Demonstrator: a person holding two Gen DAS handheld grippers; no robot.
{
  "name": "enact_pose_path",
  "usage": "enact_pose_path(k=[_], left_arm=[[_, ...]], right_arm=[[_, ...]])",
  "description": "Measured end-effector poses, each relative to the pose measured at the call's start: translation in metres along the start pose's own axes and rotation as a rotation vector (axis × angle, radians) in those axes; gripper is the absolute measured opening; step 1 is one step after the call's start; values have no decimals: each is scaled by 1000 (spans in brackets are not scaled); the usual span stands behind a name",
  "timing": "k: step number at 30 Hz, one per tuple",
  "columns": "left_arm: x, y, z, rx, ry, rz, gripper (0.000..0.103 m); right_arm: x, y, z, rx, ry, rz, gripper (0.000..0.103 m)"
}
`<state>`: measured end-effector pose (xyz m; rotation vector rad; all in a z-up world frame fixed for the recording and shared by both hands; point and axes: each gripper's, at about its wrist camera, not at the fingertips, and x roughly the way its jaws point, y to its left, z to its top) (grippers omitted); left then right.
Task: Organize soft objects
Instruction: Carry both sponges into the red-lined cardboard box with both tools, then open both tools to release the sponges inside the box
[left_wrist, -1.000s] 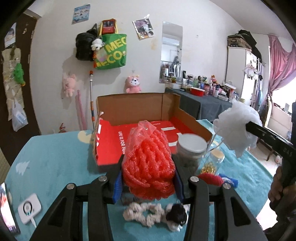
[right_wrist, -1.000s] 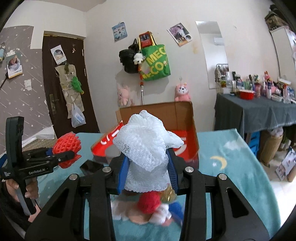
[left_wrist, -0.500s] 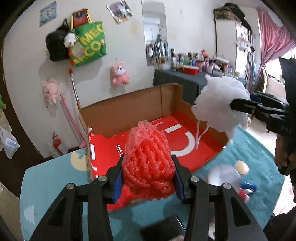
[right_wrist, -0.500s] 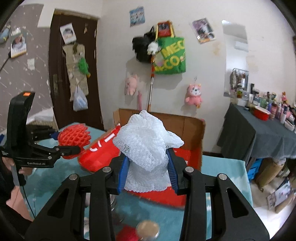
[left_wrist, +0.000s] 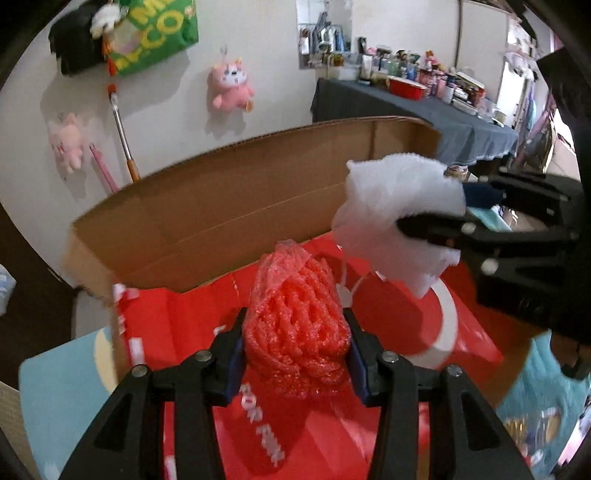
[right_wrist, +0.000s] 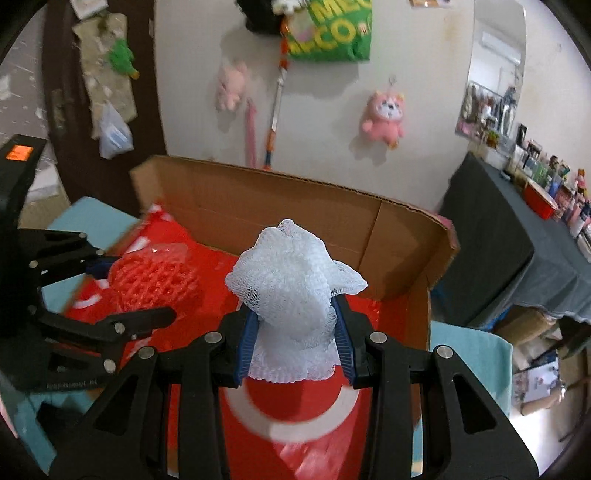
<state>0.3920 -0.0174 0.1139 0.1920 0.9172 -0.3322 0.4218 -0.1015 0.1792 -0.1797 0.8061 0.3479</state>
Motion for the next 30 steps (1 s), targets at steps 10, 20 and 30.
enact_pose_path(k=[10, 20, 30], left_arm=[[65, 19, 3, -87, 68, -3, 50], [76, 17, -10, -85, 83, 13, 59], [59, 18, -20, -110, 64, 23, 75]], right_arm=[[73, -10, -2, 86, 152, 3, 37], [78, -15, -5, 124, 164, 10, 48], [76, -24, -4, 165, 174, 17, 55]])
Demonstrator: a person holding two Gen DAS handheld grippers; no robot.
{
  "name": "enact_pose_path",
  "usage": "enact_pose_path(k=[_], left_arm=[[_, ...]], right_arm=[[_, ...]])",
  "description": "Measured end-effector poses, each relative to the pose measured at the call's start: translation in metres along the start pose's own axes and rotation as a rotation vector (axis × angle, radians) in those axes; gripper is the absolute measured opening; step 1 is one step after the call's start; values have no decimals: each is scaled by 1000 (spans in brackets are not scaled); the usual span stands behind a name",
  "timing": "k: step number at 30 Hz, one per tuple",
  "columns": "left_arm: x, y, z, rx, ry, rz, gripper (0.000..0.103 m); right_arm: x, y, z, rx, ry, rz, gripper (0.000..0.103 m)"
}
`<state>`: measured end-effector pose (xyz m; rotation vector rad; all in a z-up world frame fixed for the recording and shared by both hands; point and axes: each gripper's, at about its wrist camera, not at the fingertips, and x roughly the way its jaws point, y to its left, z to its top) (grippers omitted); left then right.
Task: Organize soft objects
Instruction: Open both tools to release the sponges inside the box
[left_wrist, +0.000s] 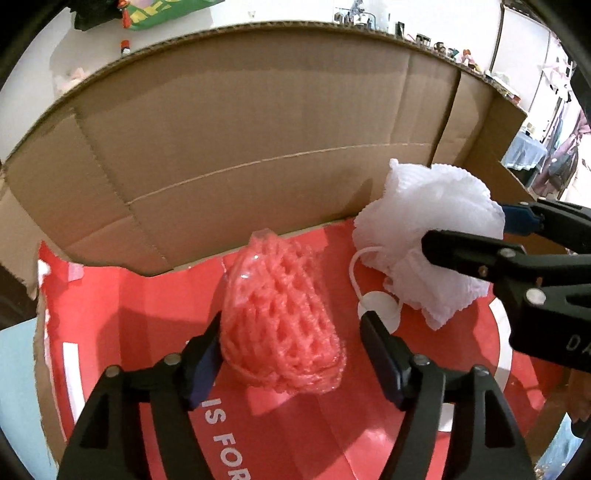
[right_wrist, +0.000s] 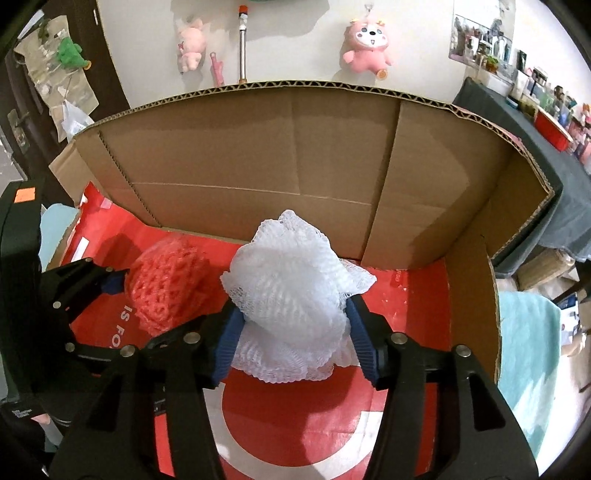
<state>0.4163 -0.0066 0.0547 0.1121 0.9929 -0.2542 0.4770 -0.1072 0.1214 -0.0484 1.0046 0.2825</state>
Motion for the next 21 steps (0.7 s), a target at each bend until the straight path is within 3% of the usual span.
enact_pose_path(k=[10, 21], left_arm=[[-53, 17, -14, -72, -90, 10, 92], [-153, 0, -14, -101, -263, 47, 103]], right_arm=[[-26, 5, -1, -10, -31, -27, 67], [-128, 19, -20, -11, -184, -41, 78]])
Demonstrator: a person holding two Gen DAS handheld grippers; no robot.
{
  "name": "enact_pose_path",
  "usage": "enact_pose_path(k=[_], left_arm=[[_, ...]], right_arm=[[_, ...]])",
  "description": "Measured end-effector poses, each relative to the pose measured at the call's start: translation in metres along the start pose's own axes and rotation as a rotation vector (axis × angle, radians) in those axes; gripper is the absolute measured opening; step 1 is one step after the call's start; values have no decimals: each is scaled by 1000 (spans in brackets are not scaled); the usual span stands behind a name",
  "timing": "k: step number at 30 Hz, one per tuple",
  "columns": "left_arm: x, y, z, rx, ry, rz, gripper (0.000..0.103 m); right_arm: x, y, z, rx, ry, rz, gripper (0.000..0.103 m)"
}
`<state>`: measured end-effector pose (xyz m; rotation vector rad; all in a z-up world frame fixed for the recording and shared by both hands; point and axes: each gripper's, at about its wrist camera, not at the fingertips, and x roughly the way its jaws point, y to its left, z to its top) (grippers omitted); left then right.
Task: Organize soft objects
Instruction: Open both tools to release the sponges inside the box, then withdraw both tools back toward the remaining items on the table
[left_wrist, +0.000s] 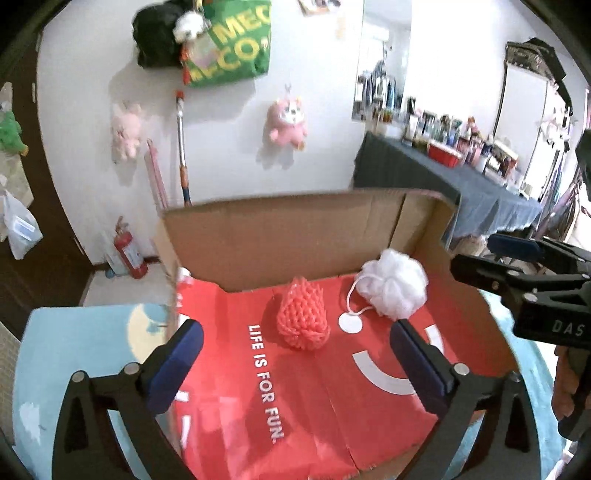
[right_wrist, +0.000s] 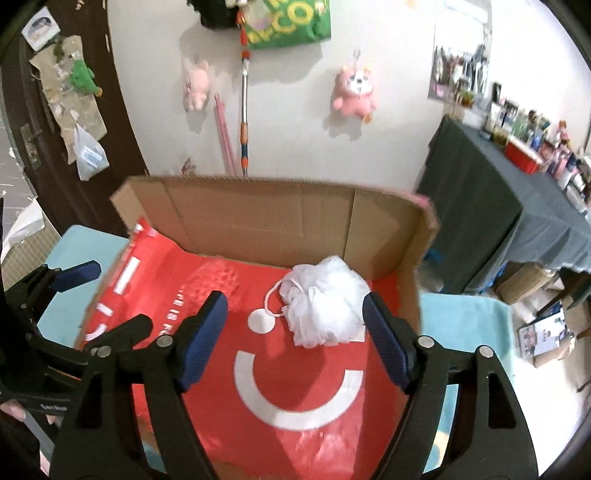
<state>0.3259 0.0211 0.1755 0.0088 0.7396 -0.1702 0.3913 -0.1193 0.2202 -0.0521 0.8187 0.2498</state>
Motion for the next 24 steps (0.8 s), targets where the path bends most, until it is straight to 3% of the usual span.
enact_pose_path(k=[4, 9, 12, 13, 19, 24], left_arm=[[-39, -3, -1, -5, -65, 7, 103], [-100, -8, -15, -16, -182, -36, 103], [-132, -14, -31, -22, -239, -63, 103], [-142, -16, -36, -17, -257, -62, 103], [-199, -33, -76, 36, -372, -76, 103], [-233, -41, -118, 19, -441, -79, 103]], right_arm=[[-47, 9, -6, -15, -65, -5, 79], [-106, 17, -24, -35, -161, 20, 79], [-143, 22, -42, -39, -221, 56, 97], [-158, 25, -50, -47, -248, 64, 97], [-217, 44, -94, -109, -367, 17, 97], [-257, 54, -145, -111, -477, -30, 99]])
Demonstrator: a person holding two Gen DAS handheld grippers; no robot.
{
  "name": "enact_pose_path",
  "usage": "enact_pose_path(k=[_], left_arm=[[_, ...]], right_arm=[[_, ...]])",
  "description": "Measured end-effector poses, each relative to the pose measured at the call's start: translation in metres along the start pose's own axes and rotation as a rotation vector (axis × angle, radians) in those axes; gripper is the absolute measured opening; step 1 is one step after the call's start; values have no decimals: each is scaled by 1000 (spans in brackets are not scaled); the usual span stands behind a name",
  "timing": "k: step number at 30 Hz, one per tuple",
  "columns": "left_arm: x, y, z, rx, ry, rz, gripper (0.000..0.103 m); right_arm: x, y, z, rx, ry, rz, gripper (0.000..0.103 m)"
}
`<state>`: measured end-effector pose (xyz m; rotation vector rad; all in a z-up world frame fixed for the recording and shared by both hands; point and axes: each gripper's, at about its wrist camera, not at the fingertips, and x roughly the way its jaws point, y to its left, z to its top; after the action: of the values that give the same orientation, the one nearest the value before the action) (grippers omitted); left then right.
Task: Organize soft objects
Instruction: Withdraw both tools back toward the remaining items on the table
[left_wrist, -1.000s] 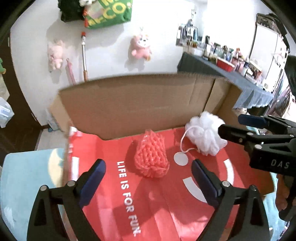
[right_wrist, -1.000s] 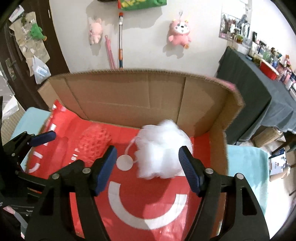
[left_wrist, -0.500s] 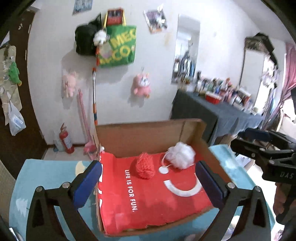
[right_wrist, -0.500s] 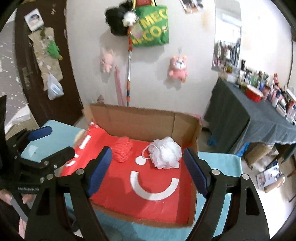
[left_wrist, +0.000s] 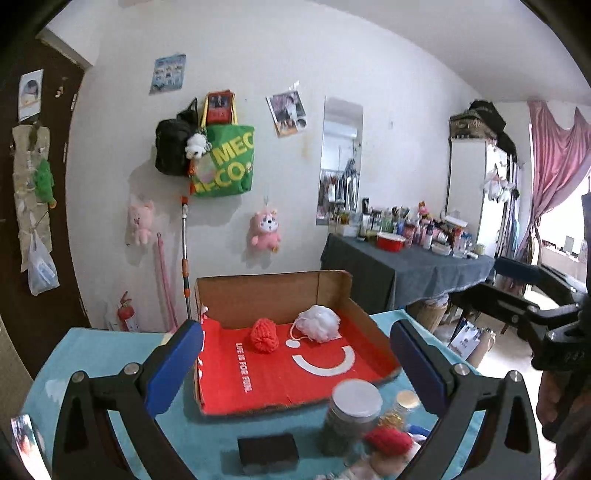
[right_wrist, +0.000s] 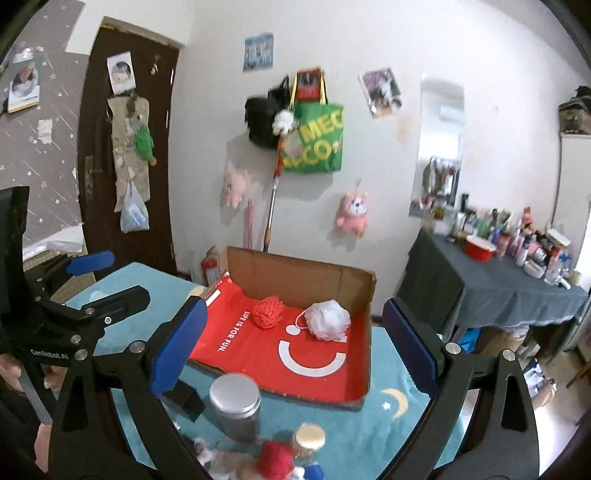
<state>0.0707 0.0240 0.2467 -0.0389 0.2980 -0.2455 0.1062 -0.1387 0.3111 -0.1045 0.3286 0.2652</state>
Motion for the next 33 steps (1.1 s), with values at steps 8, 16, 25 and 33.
enact_pose_path(k=[8, 16, 25, 33], left_arm=[[-46, -28, -59, -8, -31, -14, 103], [-39, -42, -114, -14, 17, 17, 103], [-13, -36, -164, -48, 125, 32, 103], [5, -28, -189, -70, 196, 58, 103]], right_arm=[[-63, 20, -69, -6, -109, -91, 101], [-71, 34, -140, 7, -60, -156, 103], [-44, 33, -187, 55, 57, -147, 103], [-23, 26, -214, 103, 138, -134, 103]])
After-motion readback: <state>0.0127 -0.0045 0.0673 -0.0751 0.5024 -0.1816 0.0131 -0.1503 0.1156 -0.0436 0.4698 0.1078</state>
